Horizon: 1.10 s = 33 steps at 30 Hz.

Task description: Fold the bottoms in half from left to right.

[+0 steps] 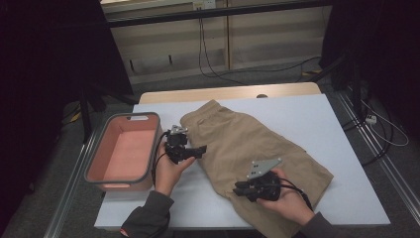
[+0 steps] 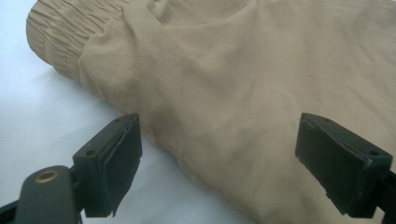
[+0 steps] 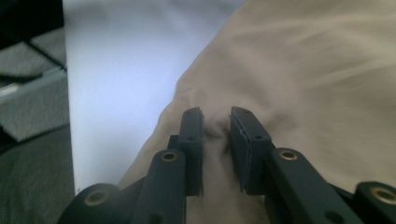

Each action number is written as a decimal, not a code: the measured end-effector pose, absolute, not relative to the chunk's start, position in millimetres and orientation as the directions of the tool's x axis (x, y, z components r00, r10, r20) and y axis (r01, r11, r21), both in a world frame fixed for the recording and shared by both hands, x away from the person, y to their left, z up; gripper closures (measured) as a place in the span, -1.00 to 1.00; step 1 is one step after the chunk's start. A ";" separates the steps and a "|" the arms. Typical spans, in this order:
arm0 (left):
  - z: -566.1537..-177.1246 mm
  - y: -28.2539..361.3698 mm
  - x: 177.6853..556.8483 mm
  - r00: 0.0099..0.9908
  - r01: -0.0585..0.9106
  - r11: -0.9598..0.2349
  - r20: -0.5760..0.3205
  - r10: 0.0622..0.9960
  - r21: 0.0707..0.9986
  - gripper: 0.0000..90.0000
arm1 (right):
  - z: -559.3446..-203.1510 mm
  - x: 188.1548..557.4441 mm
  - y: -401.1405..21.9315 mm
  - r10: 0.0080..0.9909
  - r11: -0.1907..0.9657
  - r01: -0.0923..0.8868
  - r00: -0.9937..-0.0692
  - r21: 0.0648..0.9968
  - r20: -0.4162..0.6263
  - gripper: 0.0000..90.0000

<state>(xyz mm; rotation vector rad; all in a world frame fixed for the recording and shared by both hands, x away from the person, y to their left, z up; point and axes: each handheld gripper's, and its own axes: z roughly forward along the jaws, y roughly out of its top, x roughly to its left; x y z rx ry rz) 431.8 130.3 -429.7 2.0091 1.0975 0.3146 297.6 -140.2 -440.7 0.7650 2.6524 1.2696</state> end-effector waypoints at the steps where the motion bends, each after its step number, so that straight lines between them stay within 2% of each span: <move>1: -430.1 130.0 432.1 0.591 0.590 -0.297 -0.151 0.793 0.751 -0.67 | -443.8 296.1 -137.2 0.471 0.536 0.392 -0.874 0.748 0.120 0.67; 5: -430.6 130.8 433.2 0.587 0.595 -0.297 -0.151 0.795 0.747 -0.67 | -448.6 295.0 -136.4 0.465 0.540 0.395 -0.876 0.743 0.128 0.62; 8: -431.4 131.7 434.7 0.580 0.594 -0.289 -0.150 0.801 0.751 -0.68 | -446.3 299.2 -143.2 0.506 0.502 0.416 -0.852 0.758 0.133 0.22; 11: -432.1 133.8 437.1 0.573 0.598 -0.285 -0.152 0.805 0.749 -0.69 | -440.5 305.0 -155.2 0.548 0.457 0.443 -0.823 0.772 0.148 -0.03; 18: -436.3 130.9 444.7 0.567 0.610 -0.284 -0.158 0.808 0.740 -0.73 | -435.7 312.7 -179.9 0.629 0.451 0.434 -0.774 0.780 0.067 -0.46; 21: -439.0 127.6 447.2 0.565 0.614 -0.288 -0.154 0.810 0.735 -0.74 | -436.7 314.8 -191.6 0.646 0.459 0.427 -0.763 0.780 0.038 -0.52; 33: -443.3 127.7 459.8 0.549 0.628 -0.272 -0.168 0.819 0.729 -0.80 | -437.9 311.5 -219.8 0.694 0.432 0.447 -0.719 0.783 0.027 -0.57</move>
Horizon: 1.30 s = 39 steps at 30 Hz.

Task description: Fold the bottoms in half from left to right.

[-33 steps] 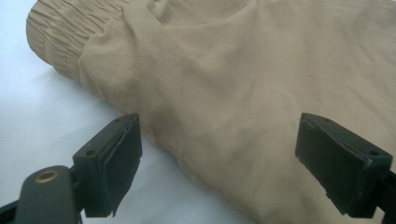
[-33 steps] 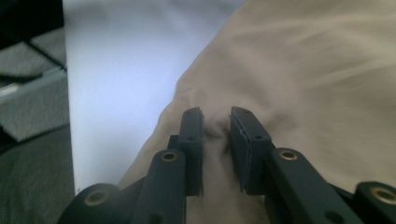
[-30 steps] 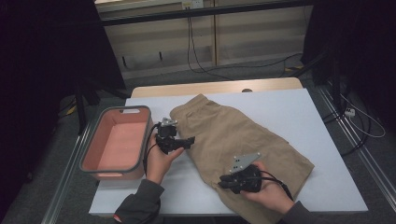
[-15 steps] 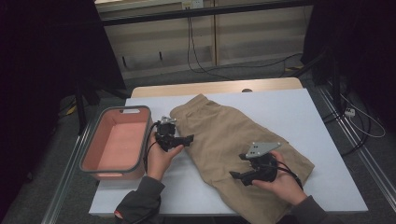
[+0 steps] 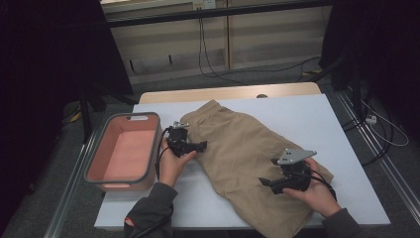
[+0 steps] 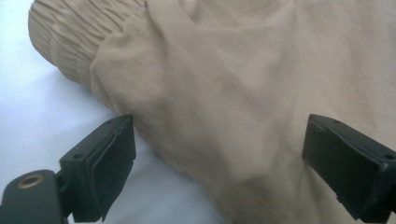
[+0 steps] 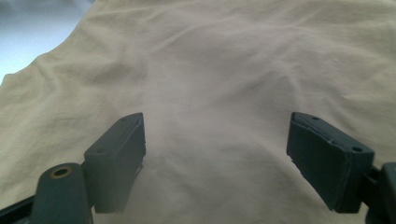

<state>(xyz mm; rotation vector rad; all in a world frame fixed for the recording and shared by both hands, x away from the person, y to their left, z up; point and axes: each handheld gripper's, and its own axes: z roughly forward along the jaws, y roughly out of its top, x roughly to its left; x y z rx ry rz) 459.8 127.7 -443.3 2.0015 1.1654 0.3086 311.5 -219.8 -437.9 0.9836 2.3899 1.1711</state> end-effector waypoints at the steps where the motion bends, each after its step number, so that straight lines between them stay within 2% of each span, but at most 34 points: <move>1: -444.3 127.8 461.6 0.549 0.624 -0.273 -0.162 0.820 0.732 -0.81 | -437.5 311.4 -221.2 0.698 0.429 0.449 -0.716 0.784 0.028 -0.57; 12: -461.6 120.2 478.6 0.521 0.650 -0.233 -0.201 0.830 0.723 -0.89 | -437.3 309.7 -229.6 0.709 0.414 0.456 -0.705 0.788 0.035 -0.57; 26: -459.3 121.5 498.2 0.489 0.680 -0.194 -0.240 0.839 0.707 -0.85 | -437.4 309.7 -229.7 0.701 0.410 0.455 -0.712 0.791 0.046 -0.57; 36: -458.9 125.2 506.6 0.460 0.693 -0.170 -0.248 0.853 0.700 -0.86 | -437.6 310.8 -232.4 0.703 0.400 0.459 -0.709 0.793 0.055 -0.57; 39: -458.6 128.0 507.3 0.458 0.687 -0.185 -0.220 0.861 0.702 -0.86 | -437.0 310.5 -232.7 0.704 0.399 0.459 -0.708 0.794 0.056 -0.57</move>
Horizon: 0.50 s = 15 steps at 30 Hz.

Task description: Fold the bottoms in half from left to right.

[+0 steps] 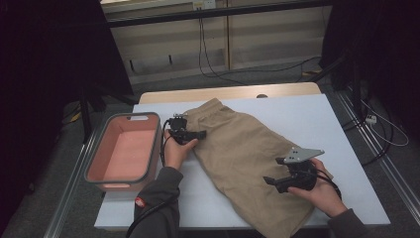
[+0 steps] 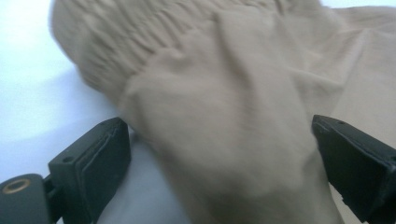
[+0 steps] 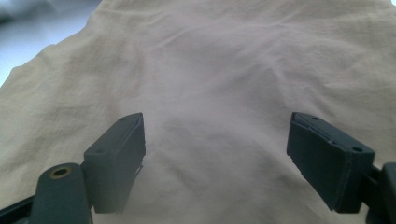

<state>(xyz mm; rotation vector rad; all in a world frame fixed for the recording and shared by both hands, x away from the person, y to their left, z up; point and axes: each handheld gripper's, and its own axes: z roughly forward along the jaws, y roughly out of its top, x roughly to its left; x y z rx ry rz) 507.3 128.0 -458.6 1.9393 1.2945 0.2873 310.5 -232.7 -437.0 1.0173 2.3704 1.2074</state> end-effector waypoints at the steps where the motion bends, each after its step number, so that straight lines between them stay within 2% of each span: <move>1: -458.8 129.5 507.3 0.453 0.690 -0.177 -0.228 0.862 0.702 -0.86 | -437.2 310.4 -232.9 0.704 0.398 0.459 -0.708 0.794 0.057 -0.57; 13: -458.1 125.2 515.3 0.439 0.710 -0.147 -0.270 0.857 0.689 -0.84 | -438.4 311.4 -230.9 0.697 0.398 0.460 -0.714 0.794 0.065 -0.57; 15: -456.1 125.8 516.3 0.435 0.716 -0.130 -0.293 0.851 0.686 -0.78 | -439.0 311.7 -231.2 0.698 0.396 0.462 -0.713 0.794 0.067 -0.57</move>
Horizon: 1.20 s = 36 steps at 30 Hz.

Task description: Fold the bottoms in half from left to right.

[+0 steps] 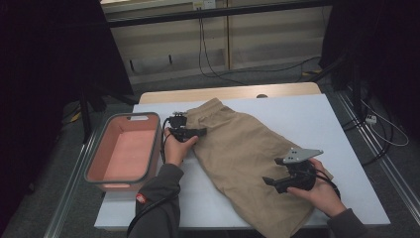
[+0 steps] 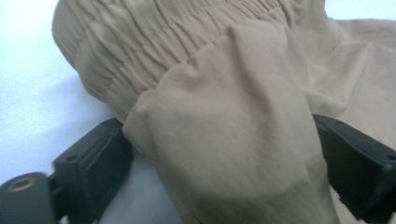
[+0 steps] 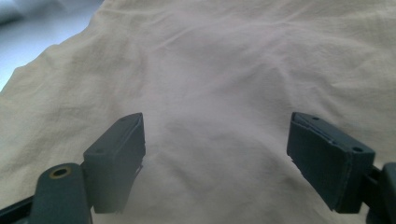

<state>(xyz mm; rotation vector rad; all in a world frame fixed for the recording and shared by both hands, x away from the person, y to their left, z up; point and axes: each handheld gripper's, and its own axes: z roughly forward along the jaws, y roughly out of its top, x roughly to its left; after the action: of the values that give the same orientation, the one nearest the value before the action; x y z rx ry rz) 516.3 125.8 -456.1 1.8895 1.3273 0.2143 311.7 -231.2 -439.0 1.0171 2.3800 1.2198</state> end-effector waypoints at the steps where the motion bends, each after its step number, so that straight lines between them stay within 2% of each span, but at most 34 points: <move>1: -455.0 126.0 516.4 0.436 0.714 -0.126 -0.297 0.850 0.688 -0.77 | -439.0 311.9 -231.6 0.697 0.396 0.463 -0.714 0.793 0.069 -0.57; 6: -444.4 126.9 515.1 0.428 0.703 -0.074 -0.338 0.838 0.707 -0.58 | -437.9 312.4 -233.5 0.699 0.388 0.462 -0.712 0.798 0.073 -0.58; 8: -439.3 128.2 514.4 0.428 0.699 -0.042 -0.370 0.825 0.714 -0.39 | -437.3 312.5 -233.8 0.699 0.385 0.462 -0.712 0.799 0.074 -0.58; 10: -435.7 125.9 513.3 0.442 0.688 -0.062 -0.350 0.826 0.723 -0.29 | -436.3 312.8 -234.4 0.702 0.381 0.462 -0.708 0.801 0.075 -0.58; 14: -430.7 122.3 512.0 0.445 0.698 -0.055 -0.372 0.815 0.714 0.01 | -435.1 313.3 -235.7 0.704 0.375 0.461 -0.706 0.804 0.076 -0.58; 17: -427.1 118.3 510.4 0.464 0.702 -0.085 -0.363 0.808 0.707 0.32 | -434.8 312.9 -235.8 0.704 0.376 0.461 -0.706 0.804 0.076 -0.58; 19: -424.8 116.7 509.6 0.474 0.700 -0.112 -0.342 0.811 0.705 0.45 | -435.1 312.9 -235.5 0.703 0.379 0.461 -0.708 0.803 0.074 -0.58; 24: -416.5 122.3 508.1 0.466 0.703 -0.134 -0.311 0.829 0.698 0.59 | -435.9 312.1 -234.7 0.700 0.387 0.460 -0.710 0.799 0.070 -0.58; 30: -406.4 142.3 504.6 0.441 0.696 -0.127 -0.282 0.852 0.706 0.63 | -436.4 312.5 -235.9 0.704 0.386 0.462 -0.707 0.799 0.068 -0.59; 33: -401.8 158.2 502.2 0.409 0.676 -0.128 -0.226 0.884 0.726 0.63 | -435.5 312.1 -236.3 0.707 0.384 0.461 -0.704 0.800 0.067 -0.59; 36: -400.2 173.5 500.8 0.385 0.682 -0.103 -0.236 0.892 0.724 0.63 | -435.5 312.4 -236.9 0.708 0.384 0.462 -0.703 0.799 0.067 -0.59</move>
<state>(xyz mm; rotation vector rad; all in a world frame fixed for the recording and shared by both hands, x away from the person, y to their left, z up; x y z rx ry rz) 500.8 173.5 -400.2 1.8503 1.3635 0.3340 312.4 -236.9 -435.5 1.0291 2.3604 1.2244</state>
